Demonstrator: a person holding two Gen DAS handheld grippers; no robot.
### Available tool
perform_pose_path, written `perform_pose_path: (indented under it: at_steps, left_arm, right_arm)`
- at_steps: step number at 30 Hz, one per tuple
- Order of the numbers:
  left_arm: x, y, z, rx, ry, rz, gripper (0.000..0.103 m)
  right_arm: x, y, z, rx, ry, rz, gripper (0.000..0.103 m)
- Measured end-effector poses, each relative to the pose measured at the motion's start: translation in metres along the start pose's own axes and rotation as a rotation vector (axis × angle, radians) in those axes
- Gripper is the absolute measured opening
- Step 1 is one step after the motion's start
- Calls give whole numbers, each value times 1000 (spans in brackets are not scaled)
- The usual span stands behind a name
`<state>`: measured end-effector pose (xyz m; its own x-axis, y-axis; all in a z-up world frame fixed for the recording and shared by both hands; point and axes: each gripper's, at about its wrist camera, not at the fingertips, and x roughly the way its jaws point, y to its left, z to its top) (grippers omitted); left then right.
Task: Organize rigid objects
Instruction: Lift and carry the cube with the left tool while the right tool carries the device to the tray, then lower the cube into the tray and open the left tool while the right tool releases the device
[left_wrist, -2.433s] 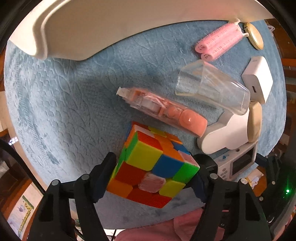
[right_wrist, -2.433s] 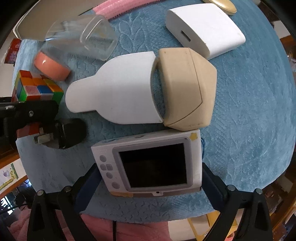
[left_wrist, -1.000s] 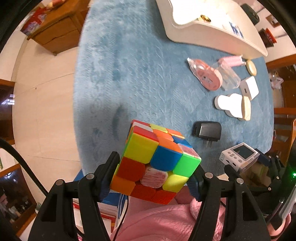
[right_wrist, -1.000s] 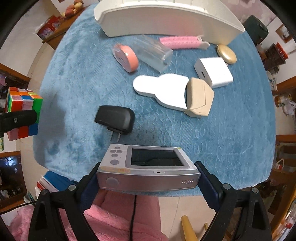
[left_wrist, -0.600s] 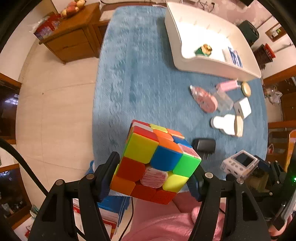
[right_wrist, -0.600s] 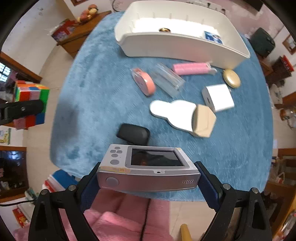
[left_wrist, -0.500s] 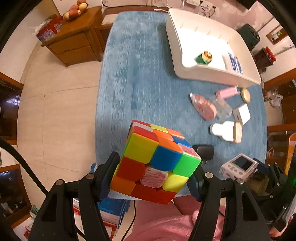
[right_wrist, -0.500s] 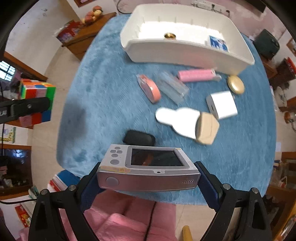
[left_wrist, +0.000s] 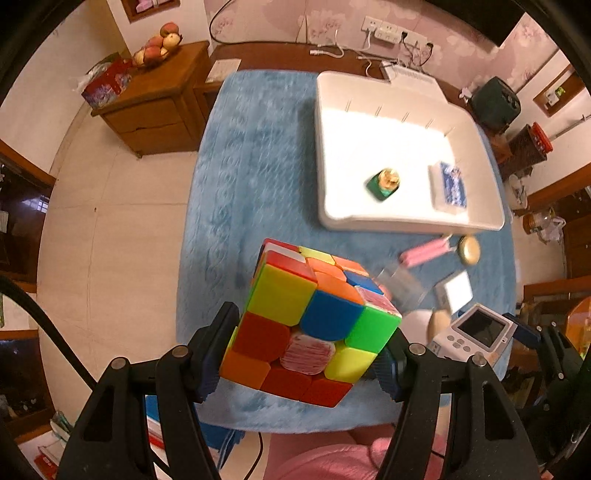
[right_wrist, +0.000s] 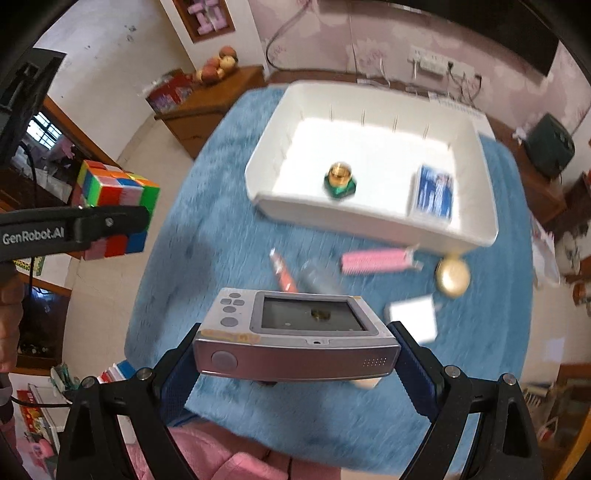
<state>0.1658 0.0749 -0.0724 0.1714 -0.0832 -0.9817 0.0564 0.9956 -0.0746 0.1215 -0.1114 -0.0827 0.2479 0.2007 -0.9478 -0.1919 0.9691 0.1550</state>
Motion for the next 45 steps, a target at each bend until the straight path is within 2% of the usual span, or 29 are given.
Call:
perform_pose_path:
  at_steps: [8, 19, 23, 29, 32, 40, 45]
  left_arm:
    - [-14, -41, 31, 22, -123, -42, 70]
    - [-1, -78, 57, 11, -244, -62, 70]
    - [9, -89, 62, 2, -275, -61, 70]
    - [33, -97, 75, -62, -260, -66, 69]
    - [35, -101, 78, -63, -293, -59, 63]
    - [32, -104, 90, -80, -360, -47, 63]
    - [26, -101, 85, -93, -377, -47, 64]
  right_arm:
    - [-18, -31, 26, -41, -166, 29, 94]
    - [4, -76, 59, -100, -284, 99, 94]
    - [19, -90, 69, -110, -298, 122, 94]
    - [44, -111, 83, -107, -302, 152, 94]
    - [55, -119, 87, -96, -295, 158, 94]
    - [78, -134, 94, -54, -251, 185, 94]
    - [66, -142, 96, -5, -332, 258, 95]
